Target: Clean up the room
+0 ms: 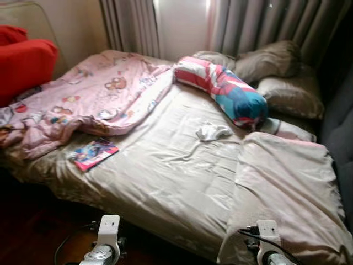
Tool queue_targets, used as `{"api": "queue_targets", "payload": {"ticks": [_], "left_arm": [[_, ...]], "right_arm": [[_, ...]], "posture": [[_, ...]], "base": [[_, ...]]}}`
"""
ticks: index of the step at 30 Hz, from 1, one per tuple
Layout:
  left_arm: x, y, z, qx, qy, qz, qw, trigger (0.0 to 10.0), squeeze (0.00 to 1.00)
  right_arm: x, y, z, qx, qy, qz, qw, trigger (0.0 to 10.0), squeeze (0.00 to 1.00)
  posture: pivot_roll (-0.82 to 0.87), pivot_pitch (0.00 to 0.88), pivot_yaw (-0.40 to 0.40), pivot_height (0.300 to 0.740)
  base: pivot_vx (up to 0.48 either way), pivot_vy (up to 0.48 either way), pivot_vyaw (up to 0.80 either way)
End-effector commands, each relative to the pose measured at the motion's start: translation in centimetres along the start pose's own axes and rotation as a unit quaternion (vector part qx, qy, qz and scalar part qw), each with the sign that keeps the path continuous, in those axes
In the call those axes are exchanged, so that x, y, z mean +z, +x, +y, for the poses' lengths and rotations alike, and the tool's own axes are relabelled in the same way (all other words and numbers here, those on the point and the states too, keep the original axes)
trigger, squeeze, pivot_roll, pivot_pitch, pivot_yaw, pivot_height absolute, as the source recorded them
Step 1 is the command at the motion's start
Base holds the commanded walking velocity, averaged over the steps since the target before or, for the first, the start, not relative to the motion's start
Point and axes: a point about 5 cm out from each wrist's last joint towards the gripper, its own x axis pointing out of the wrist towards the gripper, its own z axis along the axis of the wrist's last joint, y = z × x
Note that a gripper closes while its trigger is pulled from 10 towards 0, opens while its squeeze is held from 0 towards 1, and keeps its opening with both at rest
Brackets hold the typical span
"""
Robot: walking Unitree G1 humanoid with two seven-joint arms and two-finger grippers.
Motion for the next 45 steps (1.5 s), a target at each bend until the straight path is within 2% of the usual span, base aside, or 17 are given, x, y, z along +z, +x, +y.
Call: {"api": "queue_targets", "payload": {"ticks": [1, 9, 12, 13, 22, 36, 45], "left_arm": [[-0.33, -0.04, 0.18, 0.001, 0.007, 0.009, 1.0, 10.0, 0.0], [-0.35, -0.05, 0.18, 0.003, 0.001, 0.005, 1.0, 10.0, 0.0], [-0.45, -0.07, 0.19, 0.003, 0.0, 0.006, 1.0, 10.0, 0.0], [-0.52, -0.08, 0.22, 0.004, -0.002, 0.006, 1.0, 10.0, 0.0], [-0.55, -0.09, 0.27, 0.005, -0.005, 0.006, 1.0, 10.0, 0.0], [-0.49, -0.09, 0.3, 0.004, -0.011, 0.002, 1.0, 10.0, 0.0], [-0.34, -0.08, 0.32, 0.004, -0.014, -0.002, 1.0, 10.0, 0.0]], "right_arm": [[0.16, 0.04, -0.01, -0.003, 0.0, 0.002, 1.0, 10.0, 0.0], [0.02, 0.0, -0.08, -0.005, 0.011, 0.001, 1.0, 10.0, 0.0], [-0.09, -0.01, -0.06, -0.004, 0.02, 0.002, 1.0, 10.0, 0.0], [-0.13, -0.01, -0.11, -0.006, 0.036, 0.003, 0.999, 10.0, 0.0], [-0.11, -0.06, -0.36, -0.016, 0.056, -0.006, 0.998, 10.0, 0.0], [-0.31, -0.08, -0.4, -0.02, 0.069, -0.002, 0.997, 10.0, 0.0], [-0.26, -0.07, -0.41, -0.023, 0.075, -0.004, 0.997, 10.0, 0.0]], "posture": [[-0.02, 0.0, 0.007, 0.69], [-0.01, 0.0, 0.005, 0.69], [-0.01, 0.0, 0.009, 0.69], [-0.01, 0.0, 0.009, 0.69], [-0.01, 0.0, 0.014, 0.69], [-0.01, 0.0, 0.018, 0.69], [-0.01, 0.0, 0.018, 0.69]], "base": [[0.0, 0.371, 0.0], [0.0, 0.359, 0.0], [0.0, 0.356, 0.0], [0.0, 0.356, 0.0], [0.0, 0.355, 0.0], [0.0, 0.355, 0.0], [0.0, 0.356, -0.48]]}}
